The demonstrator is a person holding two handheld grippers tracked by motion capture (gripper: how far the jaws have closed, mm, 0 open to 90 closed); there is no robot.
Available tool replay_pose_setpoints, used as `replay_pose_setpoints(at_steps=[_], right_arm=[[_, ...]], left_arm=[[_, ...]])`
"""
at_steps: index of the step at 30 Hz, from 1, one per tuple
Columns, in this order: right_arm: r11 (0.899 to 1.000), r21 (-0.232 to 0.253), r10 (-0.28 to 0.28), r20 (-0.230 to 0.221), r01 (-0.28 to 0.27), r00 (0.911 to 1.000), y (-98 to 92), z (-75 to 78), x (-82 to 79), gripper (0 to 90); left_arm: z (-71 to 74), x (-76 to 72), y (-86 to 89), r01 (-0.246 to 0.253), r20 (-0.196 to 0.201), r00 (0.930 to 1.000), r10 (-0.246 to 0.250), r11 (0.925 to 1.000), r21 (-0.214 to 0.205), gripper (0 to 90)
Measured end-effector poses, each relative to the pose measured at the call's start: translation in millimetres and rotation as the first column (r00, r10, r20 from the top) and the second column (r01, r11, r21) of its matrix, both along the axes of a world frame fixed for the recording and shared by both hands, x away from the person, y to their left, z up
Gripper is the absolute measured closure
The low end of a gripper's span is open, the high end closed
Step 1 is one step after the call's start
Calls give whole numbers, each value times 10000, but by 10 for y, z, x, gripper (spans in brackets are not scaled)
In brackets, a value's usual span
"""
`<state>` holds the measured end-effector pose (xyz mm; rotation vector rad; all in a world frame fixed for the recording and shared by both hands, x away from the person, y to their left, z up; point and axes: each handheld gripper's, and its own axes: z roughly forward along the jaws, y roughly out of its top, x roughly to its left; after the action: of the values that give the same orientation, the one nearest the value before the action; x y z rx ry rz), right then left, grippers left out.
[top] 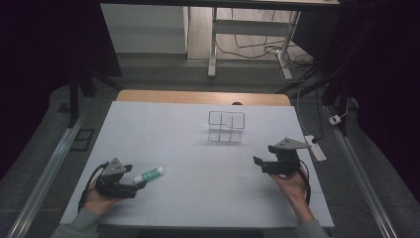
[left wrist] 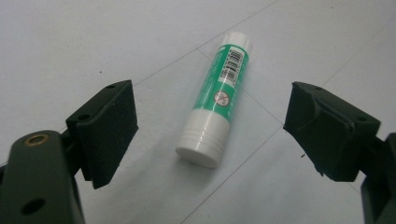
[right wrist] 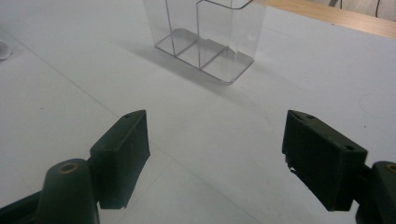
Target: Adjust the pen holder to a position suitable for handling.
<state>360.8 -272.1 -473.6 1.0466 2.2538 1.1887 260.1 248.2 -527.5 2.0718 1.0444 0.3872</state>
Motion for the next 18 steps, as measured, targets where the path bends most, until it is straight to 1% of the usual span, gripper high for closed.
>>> replay_pose_setpoints(at_steps=[4,8,11,13,14,16,17,18], right_arm=[[9999,-65,-99,33,99,9999,16,1,53,257],[9997,-128,-206,-67,205,9998,35,22,142,304],[9995,-191,-233,-26,233,9997,63,22,193,336],[9996,-183,-235,-56,234,9997,84,1,233,355],[9993,-273,-246,-152,241,9996,92,-9,256,362],[9988,-324,-376,-223,369,9990,111,-27,303,377],[9988,-324,-376,-223,369,9990,111,-27,303,377],[9989,-274,-396,-268,389,9989,126,-35,347,400]], left_arm=[[0,0,2,-24,1,10000,24,10000,-7,167],[3,-3,4,-2,16,10000,2,10000,-7,167],[5,-6,3,2,30,10000,-2,10000,-11,167],[3,-3,3,7,23,10000,-7,10000,-7,167],[2,-2,3,14,18,10000,-14,10000,1,167],[0,-1,1,8,13,10000,-8,10000,1,167],[0,0,1,10,14,10000,-10,10000,1,167],[-1,0,1,13,15,10000,-13,10000,4,167]])
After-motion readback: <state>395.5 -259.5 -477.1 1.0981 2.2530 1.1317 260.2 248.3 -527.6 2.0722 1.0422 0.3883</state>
